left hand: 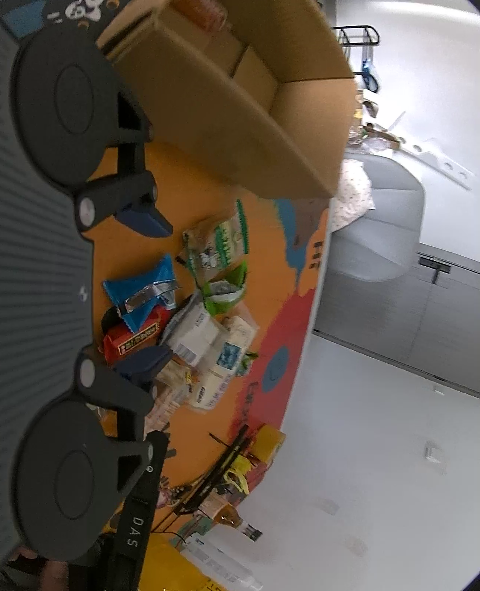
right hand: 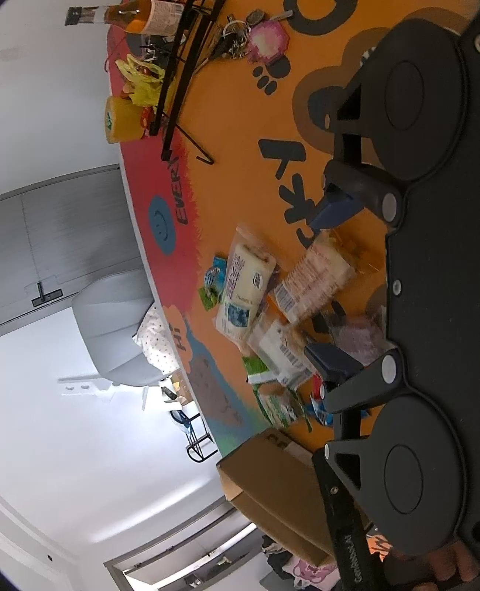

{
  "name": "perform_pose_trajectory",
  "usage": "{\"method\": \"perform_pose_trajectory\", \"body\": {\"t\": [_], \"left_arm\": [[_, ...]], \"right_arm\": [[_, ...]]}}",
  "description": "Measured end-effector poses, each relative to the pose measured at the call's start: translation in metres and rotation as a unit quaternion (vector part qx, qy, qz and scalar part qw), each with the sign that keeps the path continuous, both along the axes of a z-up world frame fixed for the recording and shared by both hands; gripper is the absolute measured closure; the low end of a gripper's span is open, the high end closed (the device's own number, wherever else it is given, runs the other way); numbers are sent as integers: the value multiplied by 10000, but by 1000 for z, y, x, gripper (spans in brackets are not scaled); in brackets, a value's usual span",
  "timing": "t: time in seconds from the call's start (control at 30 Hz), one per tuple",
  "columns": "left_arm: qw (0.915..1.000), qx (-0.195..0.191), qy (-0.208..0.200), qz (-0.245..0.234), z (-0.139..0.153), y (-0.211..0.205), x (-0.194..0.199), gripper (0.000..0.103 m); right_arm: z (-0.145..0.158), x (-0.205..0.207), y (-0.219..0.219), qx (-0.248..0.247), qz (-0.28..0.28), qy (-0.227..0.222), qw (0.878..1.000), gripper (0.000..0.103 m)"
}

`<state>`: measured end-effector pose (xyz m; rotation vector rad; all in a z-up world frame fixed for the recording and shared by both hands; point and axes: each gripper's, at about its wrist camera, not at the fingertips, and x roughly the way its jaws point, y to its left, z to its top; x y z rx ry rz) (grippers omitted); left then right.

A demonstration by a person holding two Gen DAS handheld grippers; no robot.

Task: Organize snacks
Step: 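Grasp the blue wrapper with left tool while right grasps pastry bag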

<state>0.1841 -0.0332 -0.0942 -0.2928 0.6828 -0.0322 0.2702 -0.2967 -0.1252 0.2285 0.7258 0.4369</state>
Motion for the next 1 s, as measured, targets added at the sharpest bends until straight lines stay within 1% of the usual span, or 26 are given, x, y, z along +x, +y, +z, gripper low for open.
{"method": "perform_pose_trajectory", "body": {"t": [0.23,0.3,0.43,0.53,0.57,0.6,0.67,0.73,0.77,0.83,0.87,0.93,1.0], "left_arm": [[9996,-43,268,6,-16,-3,21,50],[9994,-49,334,6,-20,-3,26,55],[9990,-50,433,16,-28,-5,35,56],[9990,-46,445,30,-31,-5,37,57],[9990,-45,435,21,-31,-5,37,61],[9991,-48,428,10,-31,-5,36,68],[9990,-27,447,14,-31,-5,36,71],[9990,8,438,-10,-31,-5,34,72],[9990,17,440,-21,-30,-6,33,73],[9990,2,442,-32,-30,-4,30,73],[9991,-4,430,-35,-29,-4,29,73],[9993,0,377,-31,-26,-1,24,74],[9996,-71,268,-48,-24,1,20,74]], "right_arm": [[-8,18,5,-90,64,59,9999,35],[-9,21,6,-113,73,60,9999,35],[-15,30,13,-147,182,101,9997,36],[-19,32,17,-174,235,174,9994,39],[-21,32,19,-192,260,193,9993,39],[-22,31,20,-229,276,186,9992,40],[-22,27,24,-365,307,114,9988,40],[-22,24,28,-500,342,73,9981,41],[-21,22,29,-578,349,46,9977,44],[-21,18,31,-728,345,18,9967,55],[-20,16,30,-750,310,24,9967,63],[-20,12,27,-722,261,52,9970,67],[-19,8,26,-728,226,78,9971,69]]}}
